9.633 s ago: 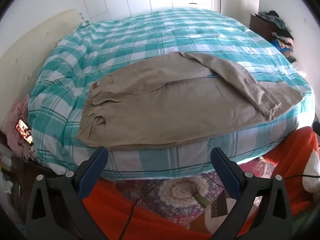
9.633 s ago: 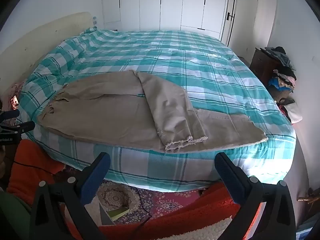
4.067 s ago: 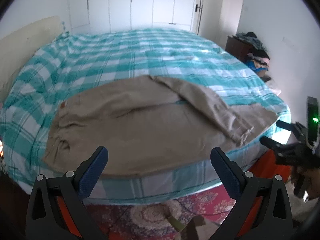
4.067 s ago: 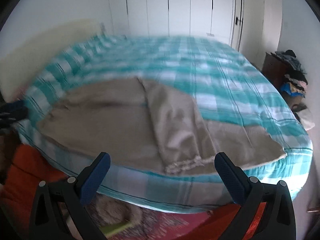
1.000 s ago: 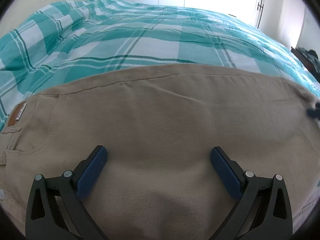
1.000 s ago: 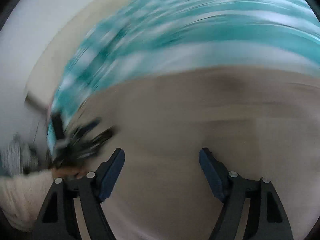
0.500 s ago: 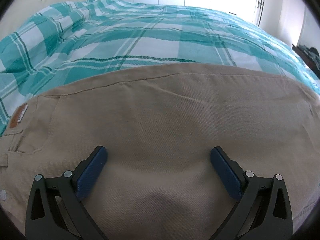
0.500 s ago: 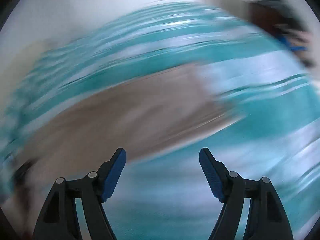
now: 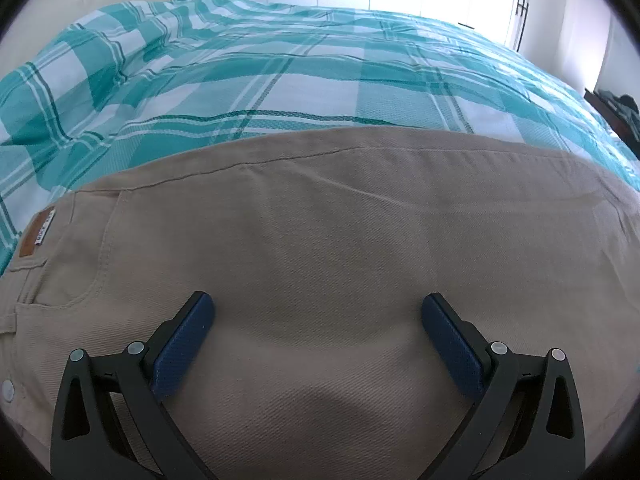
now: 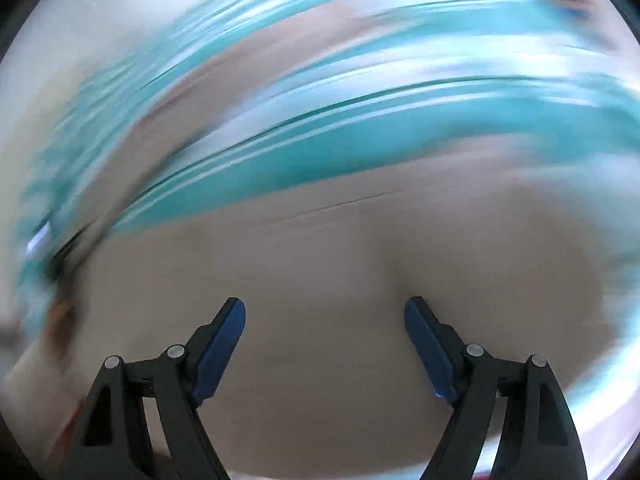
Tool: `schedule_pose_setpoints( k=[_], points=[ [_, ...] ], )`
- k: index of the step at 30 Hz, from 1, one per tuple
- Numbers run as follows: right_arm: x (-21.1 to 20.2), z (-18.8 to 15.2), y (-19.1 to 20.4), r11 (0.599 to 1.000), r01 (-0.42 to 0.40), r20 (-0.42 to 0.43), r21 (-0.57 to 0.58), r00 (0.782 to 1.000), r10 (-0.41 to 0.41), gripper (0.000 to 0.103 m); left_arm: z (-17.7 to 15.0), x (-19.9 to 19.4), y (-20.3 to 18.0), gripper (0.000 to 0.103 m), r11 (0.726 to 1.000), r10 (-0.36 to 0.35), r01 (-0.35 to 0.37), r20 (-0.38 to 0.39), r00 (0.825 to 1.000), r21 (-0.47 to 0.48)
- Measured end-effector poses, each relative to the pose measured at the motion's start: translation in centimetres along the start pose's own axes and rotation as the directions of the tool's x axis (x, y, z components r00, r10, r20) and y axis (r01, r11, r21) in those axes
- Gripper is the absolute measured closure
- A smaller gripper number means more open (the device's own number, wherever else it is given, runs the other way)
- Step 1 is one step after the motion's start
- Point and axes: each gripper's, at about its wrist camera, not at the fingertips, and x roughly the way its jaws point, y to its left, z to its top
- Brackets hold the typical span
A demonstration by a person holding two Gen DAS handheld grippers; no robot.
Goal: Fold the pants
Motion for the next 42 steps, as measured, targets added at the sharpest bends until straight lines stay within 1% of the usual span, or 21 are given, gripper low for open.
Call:
schedule_pose_setpoints(
  k=[1, 2, 3, 4, 5, 6, 8, 9, 10, 13, 15, 17, 18, 21, 22, 24, 27, 28, 33, 38, 42],
  points=[
    [-0.6, 0.4, -3.1, 0.997, 0.049, 0.004, 0.053, 0.999, -0.050, 0.024, 0.0, 0.0, 0.0, 0.000, 1.000, 0.001, -0.001, -0.001, 1.000, 0.001],
    [-1.2, 0.6, -4.9, 0.993, 0.063, 0.004, 0.101, 0.998, -0.064, 0.026, 0.0, 0.0, 0.0, 0.000, 1.000, 0.000, 0.000, -0.001, 1.000, 0.001],
    [-2.1, 0.8, -6.1, 0.983, 0.107, 0.010, 0.148, 0.994, -0.110, 0.026, 0.0, 0.0, 0.0, 0.000, 1.000, 0.000, 0.000, -0.002, 1.000, 0.001],
    [-3.3, 0.7, -5.8, 0.974, 0.149, 0.035, 0.171, 0.987, -0.157, 0.024, 0.0, 0.0, 0.0, 0.000, 1.000, 0.000, 0.000, -0.002, 1.000, 0.001],
    [-4.5, 0.8, -5.3, 0.973, 0.159, 0.064, 0.165, 0.983, -0.172, 0.021, 0.0, 0.0, 0.0, 0.000, 1.000, 0.000, 0.000, -0.002, 1.000, 0.001],
    [-5.6, 0.4, -3.3, 0.978, 0.151, 0.111, 0.142, 0.980, -0.168, 0.019, 0.0, 0.0, 0.0, 0.000, 1.000, 0.000, 0.000, -0.002, 1.000, 0.001],
    [-6.7, -0.7, 0.1, 0.989, 0.107, 0.158, 0.103, 0.980, -0.123, 0.015, 0.0, 0.0, 0.0, 0.000, 1.000, 0.000, 0.000, -0.002, 1.000, 0.001],
    [-7.1, -1.2, 1.5, 0.994, 0.077, 0.171, 0.081, 0.981, -0.090, 0.014, 0.0, 0.0, 0.0, 0.000, 1.000, 0.000, 0.000, -0.002, 1.000, 0.001],
    [-7.0, -2.1, 4.3, 0.997, 0.052, 0.180, 0.057, 0.982, -0.062, 0.014, 0.0, 0.0, 0.0, 0.000, 1.000, 0.000, 0.000, -0.002, 1.000, 0.001],
    [-6.5, -6.4, 12.1, 1.000, 0.015, 0.191, -0.006, 0.982, -0.014, 0.014, 0.0, 0.0, 0.0, 0.000, 1.000, 0.000, 0.000, -0.002, 1.000, 0.001],
    [-5.2, -8.2, 17.5, 0.998, -0.015, 0.172, -0.053, 0.985, 0.024, 0.014, 0.0, 0.0, 0.0, 0.000, 1.000, 0.000, 0.000, -0.002, 1.000, 0.001],
    [-3.5, -9.8, 21.8, 0.993, -0.006, 0.151, -0.116, 0.988, 0.023, 0.014, 0.0, 0.0, 0.0, 0.000, 1.000, 0.000, 0.000, -0.002, 1.000, 0.001],
    [-2.7, -10.6, 24.6, 0.986, 0.008, 0.129, -0.164, 0.992, 0.013, 0.014, 0.0, 0.0, 0.0, 0.000, 1.000, 0.001, -0.001, -0.002, 1.000, 0.001],
    [0.0, -11.8, 29.3, 0.969, 0.014, 0.075, -0.245, 0.997, 0.005, 0.014, 0.0, 0.0, 0.0, 0.000, 1.000, 0.000, 0.000, -0.002, 1.000, 0.001],
    [0.7, -11.7, 29.6, 0.967, 0.020, 0.067, -0.255, 0.998, -0.003, 0.014, 0.0, 0.0, 0.0, 0.000, 1.000, 0.000, 0.000, -0.002, 1.000, 0.001],
    [1.8, -11.9, 31.7, 0.964, 0.039, 0.049, -0.262, 0.998, -0.027, 0.014, 0.0, 0.0, 0.0, 0.000, 1.000, 0.000, 0.000, -0.002, 1.000, 0.001],
    [2.9, -11.6, 32.6, 0.963, 0.071, 0.023, -0.260, 0.997, -0.068, 0.014, 0.0, 0.0, 0.0, 0.000, 1.000, 0.000, 0.000, -0.002, 1.000, 0.001],
    [3.2, -11.3, 32.3, 0.961, 0.084, 0.016, -0.264, 0.996, -0.083, 0.014, 0.0, 0.0, 0.0, 0.000, 1.000, 0.000, 0.000, -0.002, 1.000, 0.001],
    [4.2, -11.7, 34.2, 0.939, 0.156, -0.008, -0.305, 0.986, -0.166, 0.014, 0.0, 0.0, 0.0, 0.000, 1.000, 0.000, 0.000, -0.002, 1.000, 0.001],
    [4.5, -11.4, 35.1, 0.927, 0.192, -0.020, -0.323, 0.978, -0.210, 0.014, 0.0, 0.0, 0.0, 0.000, 1.000, 0.000, 0.000, -0.002, 1.000, 0.000],
    [4.3, -11.7, 35.6, 0.924, 0.190, -0.027, -0.333, 0.977, -0.211, 0.014, 0.0, 0.0, 0.0, 0.000, 1.000, 0.000, 0.000, -0.002, 1.000, 0.000]
  ],
)
